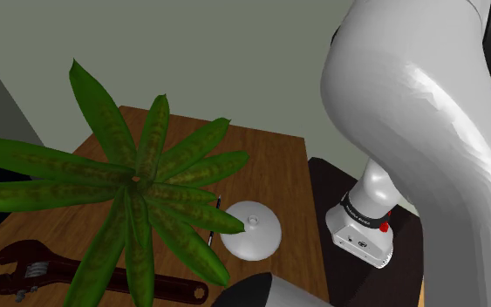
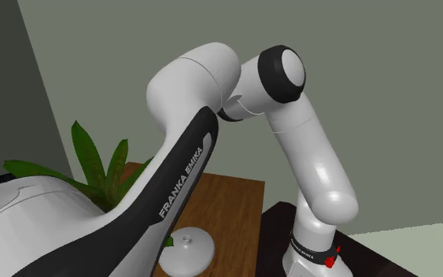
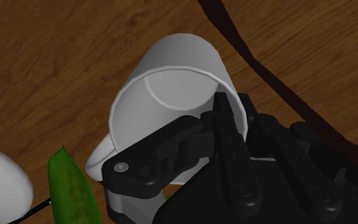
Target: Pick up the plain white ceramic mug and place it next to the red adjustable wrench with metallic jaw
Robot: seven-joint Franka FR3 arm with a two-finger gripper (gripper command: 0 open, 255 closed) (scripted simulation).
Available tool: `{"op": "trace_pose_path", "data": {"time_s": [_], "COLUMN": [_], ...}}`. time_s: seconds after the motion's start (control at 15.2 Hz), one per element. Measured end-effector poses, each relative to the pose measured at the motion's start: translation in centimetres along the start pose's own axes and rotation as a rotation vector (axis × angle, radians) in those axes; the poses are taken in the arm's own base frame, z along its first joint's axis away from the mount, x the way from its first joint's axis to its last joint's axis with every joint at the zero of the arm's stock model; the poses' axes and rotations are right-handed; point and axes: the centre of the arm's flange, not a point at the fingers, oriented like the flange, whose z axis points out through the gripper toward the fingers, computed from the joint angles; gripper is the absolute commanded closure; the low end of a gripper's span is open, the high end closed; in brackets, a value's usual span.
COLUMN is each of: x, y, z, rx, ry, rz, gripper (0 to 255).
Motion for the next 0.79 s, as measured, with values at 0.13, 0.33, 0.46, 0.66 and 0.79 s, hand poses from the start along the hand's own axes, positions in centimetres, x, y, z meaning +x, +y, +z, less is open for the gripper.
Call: {"op": "trace_pose_path", "data": {"time_s": [0.13,0.33,0.46,0.66,0.79], "x": [0.2,0.4,0.1,0.0,-0.6], "y": [0.0,0.8,0.5,0.1,0.8], "z": [0.1,0.3,0.2,0.0,-1.4], "rx": [-0.012,-0.019,0.006,-0.002,-0.041], "ry": [0.002,0.007,-0.002,-0.003,0.003], "rz": [-0.003,0.001,0.003,-0.006,-0.020], "gripper": [255,0,0,0,0]}}
